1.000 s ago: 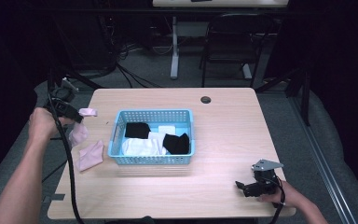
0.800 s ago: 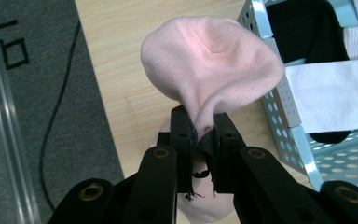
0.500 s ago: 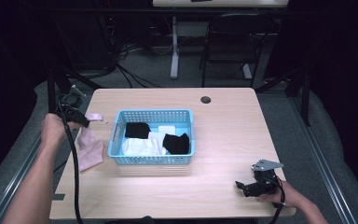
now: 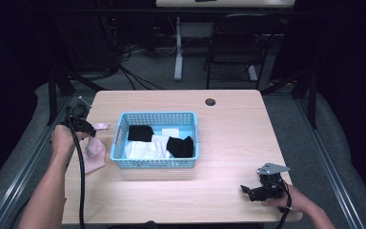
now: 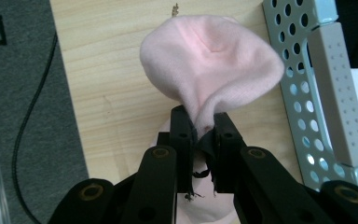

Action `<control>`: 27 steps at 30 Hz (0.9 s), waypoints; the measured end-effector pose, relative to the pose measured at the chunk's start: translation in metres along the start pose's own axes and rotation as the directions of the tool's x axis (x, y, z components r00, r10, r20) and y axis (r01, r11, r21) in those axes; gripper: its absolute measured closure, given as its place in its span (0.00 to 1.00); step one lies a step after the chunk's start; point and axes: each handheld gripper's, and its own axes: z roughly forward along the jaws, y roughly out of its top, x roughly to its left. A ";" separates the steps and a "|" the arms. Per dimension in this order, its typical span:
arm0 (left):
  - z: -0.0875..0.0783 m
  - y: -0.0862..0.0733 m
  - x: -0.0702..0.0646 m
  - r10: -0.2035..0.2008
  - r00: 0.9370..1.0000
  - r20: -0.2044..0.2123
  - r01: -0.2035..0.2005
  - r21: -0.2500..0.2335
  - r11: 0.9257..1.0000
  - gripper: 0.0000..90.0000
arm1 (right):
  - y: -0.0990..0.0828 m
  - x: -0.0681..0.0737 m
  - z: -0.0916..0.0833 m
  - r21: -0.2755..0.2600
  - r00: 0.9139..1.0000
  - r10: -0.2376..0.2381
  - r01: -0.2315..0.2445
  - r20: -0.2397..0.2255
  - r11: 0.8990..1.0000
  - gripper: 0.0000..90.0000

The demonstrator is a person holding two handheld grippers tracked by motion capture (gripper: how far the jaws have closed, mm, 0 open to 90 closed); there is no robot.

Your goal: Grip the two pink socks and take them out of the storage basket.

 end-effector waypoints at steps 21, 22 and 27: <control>-0.004 -0.011 0.006 -0.057 0.998 -0.021 0.055 -0.068 0.996 0.29 | 0.000 0.000 0.000 0.001 1.000 -0.001 0.001 -0.001 1.000 0.00; -0.008 -0.014 0.006 -0.056 0.998 -0.017 0.054 -0.079 0.995 0.28 | 0.000 0.000 0.000 0.000 1.000 0.000 0.000 0.000 1.000 0.00; -0.033 -0.028 0.006 -0.040 0.999 -0.019 0.038 -0.120 0.992 0.22 | 0.000 0.000 0.000 -0.001 1.000 0.002 -0.002 0.003 1.000 0.00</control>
